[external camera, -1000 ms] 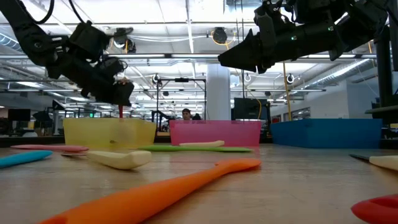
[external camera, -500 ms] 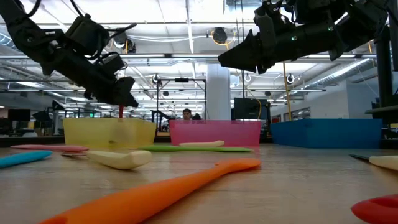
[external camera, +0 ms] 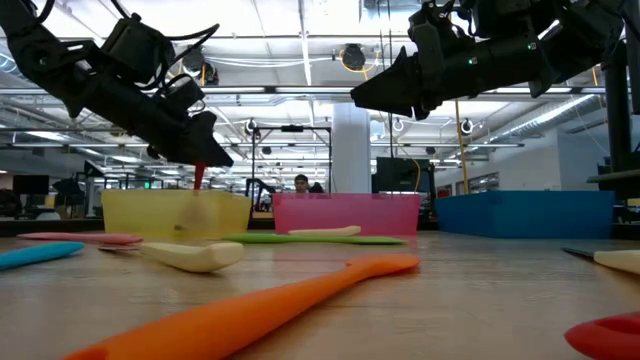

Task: Pick & Place Kitchen Items
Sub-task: Put the red serving spoon into the yellow bin, then put the green spatula into the red bin

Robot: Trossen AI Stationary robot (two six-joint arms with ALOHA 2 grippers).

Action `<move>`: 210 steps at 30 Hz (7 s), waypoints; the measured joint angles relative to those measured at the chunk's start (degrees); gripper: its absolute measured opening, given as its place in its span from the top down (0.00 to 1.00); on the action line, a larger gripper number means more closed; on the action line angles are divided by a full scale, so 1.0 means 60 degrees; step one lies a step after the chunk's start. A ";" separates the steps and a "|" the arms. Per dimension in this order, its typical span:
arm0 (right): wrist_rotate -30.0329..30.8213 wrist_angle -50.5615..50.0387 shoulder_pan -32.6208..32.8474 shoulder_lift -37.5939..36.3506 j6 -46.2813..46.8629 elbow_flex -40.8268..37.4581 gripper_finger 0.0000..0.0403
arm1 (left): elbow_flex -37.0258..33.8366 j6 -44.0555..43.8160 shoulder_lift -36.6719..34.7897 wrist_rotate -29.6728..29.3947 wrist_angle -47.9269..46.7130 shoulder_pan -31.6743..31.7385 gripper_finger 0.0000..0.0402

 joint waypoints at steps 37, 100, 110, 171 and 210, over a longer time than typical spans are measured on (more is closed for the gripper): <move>-0.0004 -0.0067 -0.0004 0.0001 0.0007 0.0000 0.61 | 0.1942 0.5903 0.0544 0.0199 -0.2646 0.2168 0.91; -0.0969 -0.0220 -0.0011 0.0004 -0.0001 0.0000 0.58 | 0.1934 0.1850 0.0805 0.3058 -0.1634 -0.2047 0.42; -0.0965 -0.0216 -0.0011 0.0004 -0.0066 0.0000 0.51 | 0.1935 0.0692 0.2542 0.3523 -0.0861 -0.2643 0.50; -0.1906 -0.3116 -0.0342 0.2496 -0.3000 0.0015 0.52 | 0.1938 -0.1413 0.5453 0.4266 0.0355 -0.3120 0.83; -0.0788 -0.2053 -0.0213 0.2787 -0.5261 -0.0011 0.99 | 0.1920 -0.2111 0.5463 0.5709 0.1579 -0.3119 0.84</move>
